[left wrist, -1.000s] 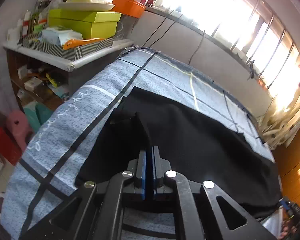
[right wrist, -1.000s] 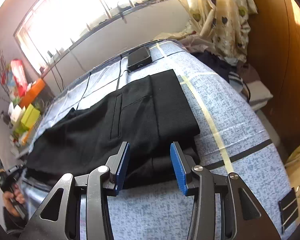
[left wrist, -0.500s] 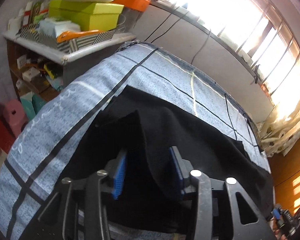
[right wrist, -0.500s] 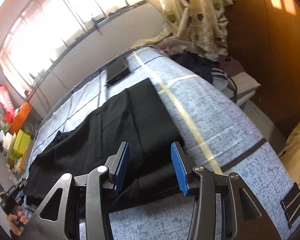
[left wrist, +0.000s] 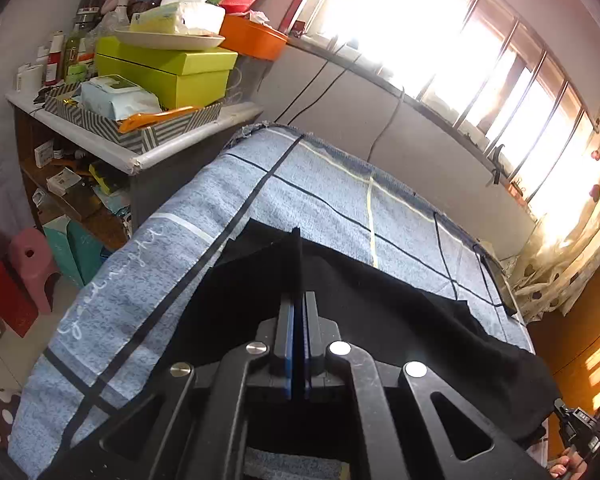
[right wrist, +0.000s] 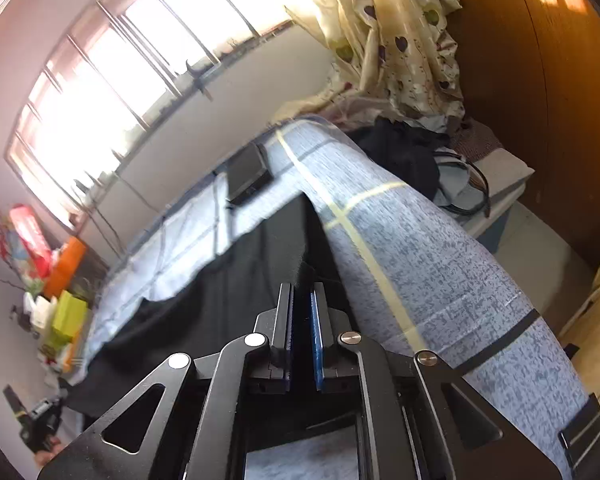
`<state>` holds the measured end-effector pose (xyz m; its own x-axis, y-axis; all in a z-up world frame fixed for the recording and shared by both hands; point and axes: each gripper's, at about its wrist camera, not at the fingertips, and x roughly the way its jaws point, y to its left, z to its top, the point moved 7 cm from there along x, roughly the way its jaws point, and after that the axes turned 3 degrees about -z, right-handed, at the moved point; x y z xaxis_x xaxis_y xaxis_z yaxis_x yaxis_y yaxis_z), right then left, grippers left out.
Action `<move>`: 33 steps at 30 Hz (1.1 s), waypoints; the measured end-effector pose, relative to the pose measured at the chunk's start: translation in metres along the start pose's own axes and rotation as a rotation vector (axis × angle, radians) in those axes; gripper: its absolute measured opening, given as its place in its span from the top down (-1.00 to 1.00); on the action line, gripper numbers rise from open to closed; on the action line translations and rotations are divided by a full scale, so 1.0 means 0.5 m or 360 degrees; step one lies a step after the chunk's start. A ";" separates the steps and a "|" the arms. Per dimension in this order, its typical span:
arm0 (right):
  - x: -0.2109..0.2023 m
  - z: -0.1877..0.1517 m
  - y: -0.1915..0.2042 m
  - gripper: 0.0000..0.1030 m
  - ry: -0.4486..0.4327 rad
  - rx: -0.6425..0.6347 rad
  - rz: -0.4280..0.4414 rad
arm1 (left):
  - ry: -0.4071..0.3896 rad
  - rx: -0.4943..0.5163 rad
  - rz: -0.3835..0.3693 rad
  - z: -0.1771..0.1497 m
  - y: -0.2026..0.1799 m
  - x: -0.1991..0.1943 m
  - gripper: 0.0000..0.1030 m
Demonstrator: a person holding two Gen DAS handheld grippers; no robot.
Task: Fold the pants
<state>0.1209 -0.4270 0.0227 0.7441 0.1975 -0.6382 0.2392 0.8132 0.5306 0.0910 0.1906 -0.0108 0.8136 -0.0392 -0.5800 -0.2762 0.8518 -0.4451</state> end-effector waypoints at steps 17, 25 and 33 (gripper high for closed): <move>-0.002 -0.048 -0.044 0.70 0.0099 -0.0063 -0.0185 | 0.0133 -0.0003 0.0116 -0.070 0.078 0.017 0.91; -0.059 -0.024 0.048 0.51 -0.0140 -0.0514 -0.0343 | -0.0011 0.0014 0.0210 -0.024 0.080 -0.049 0.85; 0.088 -0.058 0.187 0.09 0.0102 -0.0963 -0.0209 | -0.0076 0.0197 0.0159 0.029 -0.018 -0.030 0.85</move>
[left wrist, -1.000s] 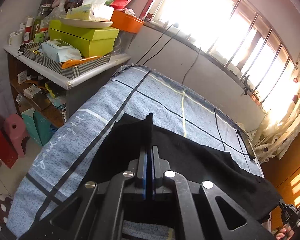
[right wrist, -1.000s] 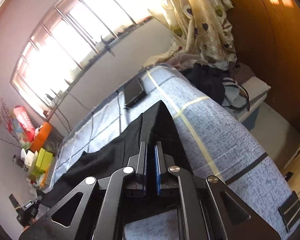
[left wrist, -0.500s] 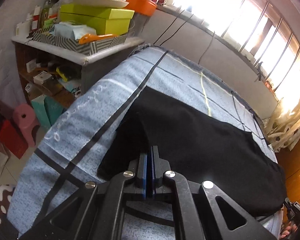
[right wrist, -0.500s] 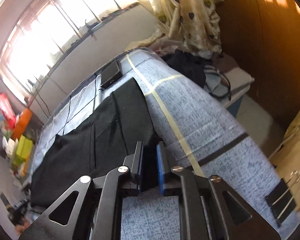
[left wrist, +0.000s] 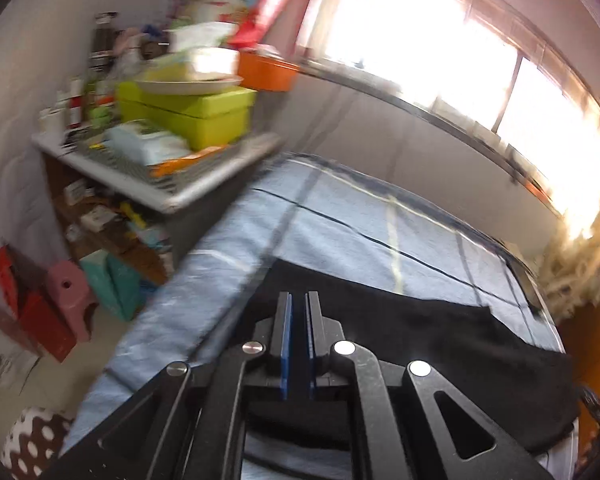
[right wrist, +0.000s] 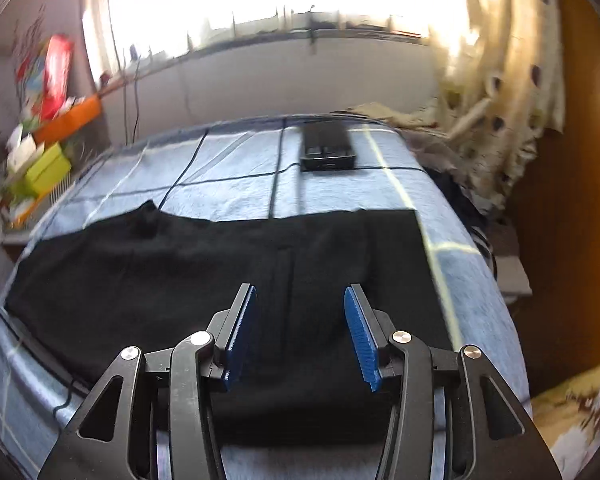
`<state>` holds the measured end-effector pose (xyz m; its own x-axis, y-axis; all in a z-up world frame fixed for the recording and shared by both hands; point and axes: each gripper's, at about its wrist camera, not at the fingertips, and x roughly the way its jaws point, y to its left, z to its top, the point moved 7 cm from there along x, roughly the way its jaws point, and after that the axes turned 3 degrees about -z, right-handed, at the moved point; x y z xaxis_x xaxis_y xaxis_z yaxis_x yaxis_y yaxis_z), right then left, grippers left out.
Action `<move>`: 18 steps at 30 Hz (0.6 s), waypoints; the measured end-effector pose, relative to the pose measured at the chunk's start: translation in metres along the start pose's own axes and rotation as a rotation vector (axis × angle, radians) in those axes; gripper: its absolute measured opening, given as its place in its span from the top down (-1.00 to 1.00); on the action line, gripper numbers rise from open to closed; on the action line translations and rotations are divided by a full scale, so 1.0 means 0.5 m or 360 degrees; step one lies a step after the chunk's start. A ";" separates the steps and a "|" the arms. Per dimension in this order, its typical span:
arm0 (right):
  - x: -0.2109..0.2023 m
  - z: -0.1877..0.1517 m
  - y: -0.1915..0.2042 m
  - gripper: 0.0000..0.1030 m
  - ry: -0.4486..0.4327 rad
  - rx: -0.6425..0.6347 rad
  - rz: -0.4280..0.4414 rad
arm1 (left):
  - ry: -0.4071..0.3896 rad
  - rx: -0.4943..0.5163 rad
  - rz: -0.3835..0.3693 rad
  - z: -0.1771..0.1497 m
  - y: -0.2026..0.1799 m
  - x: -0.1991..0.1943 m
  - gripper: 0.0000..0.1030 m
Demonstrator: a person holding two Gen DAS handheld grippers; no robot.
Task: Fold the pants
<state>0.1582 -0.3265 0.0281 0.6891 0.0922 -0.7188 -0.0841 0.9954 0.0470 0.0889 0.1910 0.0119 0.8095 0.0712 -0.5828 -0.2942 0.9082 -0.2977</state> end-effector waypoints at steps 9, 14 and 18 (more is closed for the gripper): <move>0.156 0.034 -0.033 0.10 0.0198 -0.0088 -0.0138 | 0.0488 0.0401 -0.0142 -0.064 -0.153 0.242 0.85; 0.162 0.044 -0.058 0.21 0.0175 -0.0072 -0.0099 | 0.0442 0.0372 -0.0168 -0.042 -0.133 0.261 0.84; 0.117 0.041 -0.028 0.18 0.0127 -0.0111 -0.0089 | 0.0411 0.0335 -0.0066 -0.033 -0.108 0.227 0.85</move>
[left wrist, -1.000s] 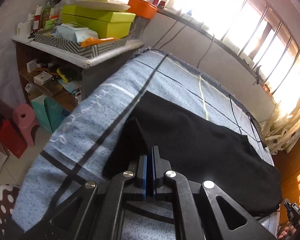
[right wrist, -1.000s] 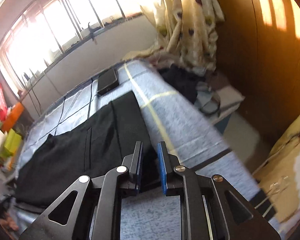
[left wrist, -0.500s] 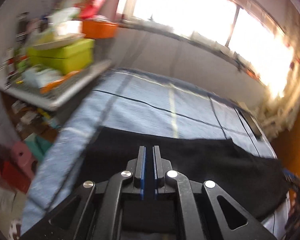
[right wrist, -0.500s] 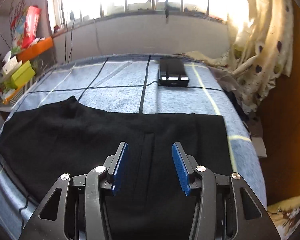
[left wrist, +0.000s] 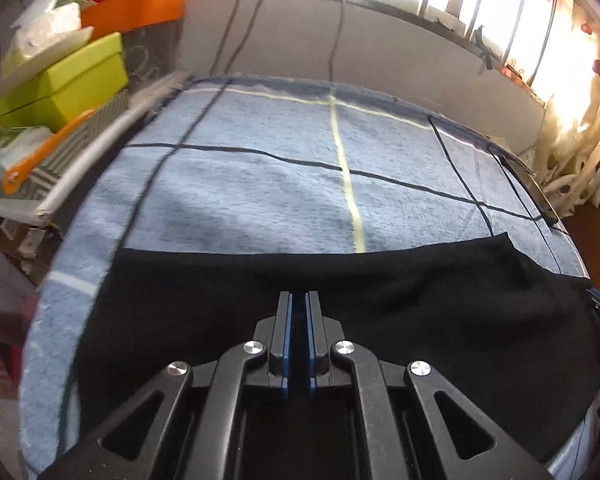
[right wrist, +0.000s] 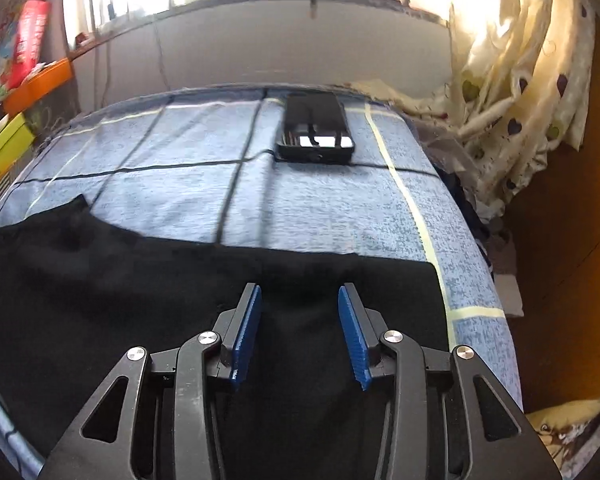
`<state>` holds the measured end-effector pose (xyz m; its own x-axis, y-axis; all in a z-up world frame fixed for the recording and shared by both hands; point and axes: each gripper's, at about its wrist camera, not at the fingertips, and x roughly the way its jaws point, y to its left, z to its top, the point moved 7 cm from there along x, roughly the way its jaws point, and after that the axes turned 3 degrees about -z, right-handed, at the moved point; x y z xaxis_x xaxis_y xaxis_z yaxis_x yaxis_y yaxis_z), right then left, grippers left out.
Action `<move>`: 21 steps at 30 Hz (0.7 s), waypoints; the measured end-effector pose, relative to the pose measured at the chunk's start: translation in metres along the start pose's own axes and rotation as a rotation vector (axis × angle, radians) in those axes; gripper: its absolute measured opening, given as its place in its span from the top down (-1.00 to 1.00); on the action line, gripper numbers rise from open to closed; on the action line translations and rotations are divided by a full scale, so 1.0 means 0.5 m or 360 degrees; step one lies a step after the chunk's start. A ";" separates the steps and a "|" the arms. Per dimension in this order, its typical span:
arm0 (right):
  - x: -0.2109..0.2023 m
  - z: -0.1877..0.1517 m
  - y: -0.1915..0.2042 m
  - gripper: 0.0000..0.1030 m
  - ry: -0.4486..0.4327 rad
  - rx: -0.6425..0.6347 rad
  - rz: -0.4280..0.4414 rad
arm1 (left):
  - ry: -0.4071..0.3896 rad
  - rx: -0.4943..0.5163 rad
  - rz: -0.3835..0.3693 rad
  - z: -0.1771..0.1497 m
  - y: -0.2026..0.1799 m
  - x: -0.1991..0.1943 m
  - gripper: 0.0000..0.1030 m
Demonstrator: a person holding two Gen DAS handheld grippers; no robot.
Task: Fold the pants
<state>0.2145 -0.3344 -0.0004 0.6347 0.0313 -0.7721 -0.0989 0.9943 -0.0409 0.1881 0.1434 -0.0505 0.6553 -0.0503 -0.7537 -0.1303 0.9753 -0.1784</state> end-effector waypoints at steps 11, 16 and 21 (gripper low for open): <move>-0.110 -0.151 0.180 0.17 -0.0031 -0.0277 0.0242 | -0.0019 0.0219 -0.0201 -0.164 -0.110 -0.100 0.84; -0.121 -0.154 0.219 0.17 -0.0023 -0.0306 0.0224 | -0.0039 0.0256 -0.0217 -0.173 -0.144 -0.119 0.84; -0.130 -0.174 0.308 0.17 -0.0047 -0.0387 0.0342 | -0.0018 0.0316 -0.0243 -0.198 -0.181 -0.123 0.77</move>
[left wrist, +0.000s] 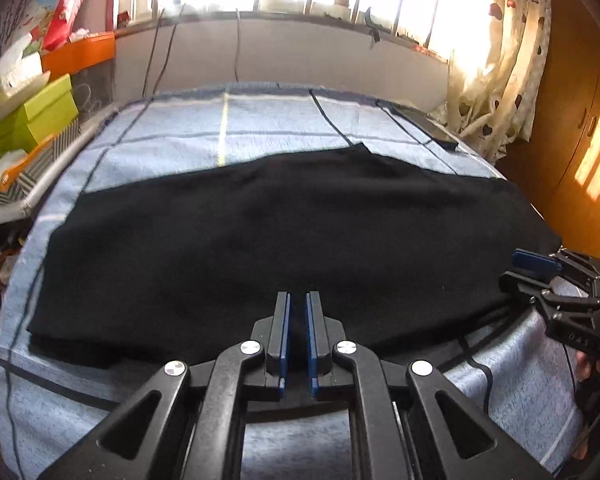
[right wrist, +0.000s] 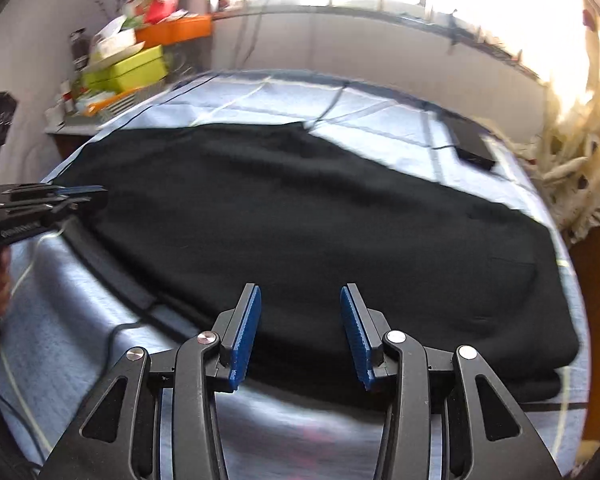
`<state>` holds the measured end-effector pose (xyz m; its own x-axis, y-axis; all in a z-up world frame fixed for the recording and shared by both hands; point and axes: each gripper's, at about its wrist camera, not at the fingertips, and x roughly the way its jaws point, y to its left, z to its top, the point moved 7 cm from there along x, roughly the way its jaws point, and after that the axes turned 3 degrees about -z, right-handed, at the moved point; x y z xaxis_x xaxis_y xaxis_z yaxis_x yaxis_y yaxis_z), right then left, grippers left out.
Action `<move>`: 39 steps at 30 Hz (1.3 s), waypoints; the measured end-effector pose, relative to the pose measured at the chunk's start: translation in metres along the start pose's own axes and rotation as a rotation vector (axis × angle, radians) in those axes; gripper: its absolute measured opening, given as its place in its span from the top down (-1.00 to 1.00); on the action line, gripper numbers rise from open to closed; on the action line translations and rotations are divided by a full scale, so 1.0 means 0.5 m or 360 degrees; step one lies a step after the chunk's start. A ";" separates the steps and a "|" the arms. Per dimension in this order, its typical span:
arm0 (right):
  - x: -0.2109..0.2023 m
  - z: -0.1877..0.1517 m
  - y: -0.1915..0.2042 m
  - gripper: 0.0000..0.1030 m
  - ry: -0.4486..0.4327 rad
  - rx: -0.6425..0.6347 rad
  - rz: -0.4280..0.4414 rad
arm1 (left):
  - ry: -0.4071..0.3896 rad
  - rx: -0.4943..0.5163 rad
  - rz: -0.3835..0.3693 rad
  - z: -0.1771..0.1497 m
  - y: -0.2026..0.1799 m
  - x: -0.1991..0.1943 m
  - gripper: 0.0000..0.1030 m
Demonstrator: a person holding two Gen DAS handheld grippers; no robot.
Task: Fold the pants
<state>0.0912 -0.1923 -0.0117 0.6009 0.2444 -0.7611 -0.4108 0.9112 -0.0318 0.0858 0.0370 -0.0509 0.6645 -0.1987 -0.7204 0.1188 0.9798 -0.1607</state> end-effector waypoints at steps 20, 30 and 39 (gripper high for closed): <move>-0.001 -0.016 -0.023 0.14 0.0042 0.0063 0.0010 | -0.0053 -0.0419 0.0031 -0.042 0.162 -0.057 0.61; -0.016 -0.023 -0.049 0.14 0.0045 0.0106 -0.0076 | -0.0098 -0.0561 0.0026 -0.055 0.197 -0.096 0.57; -0.034 -0.023 -0.044 0.14 0.0024 0.0109 -0.0076 | -0.0145 -0.0808 0.0054 -0.086 0.260 -0.122 0.22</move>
<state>0.0821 -0.2201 -0.0056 0.6081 0.1957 -0.7693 -0.3338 0.9423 -0.0241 0.0290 0.1759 -0.0566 0.7262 -0.1424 -0.6726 -0.2615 0.8475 -0.4618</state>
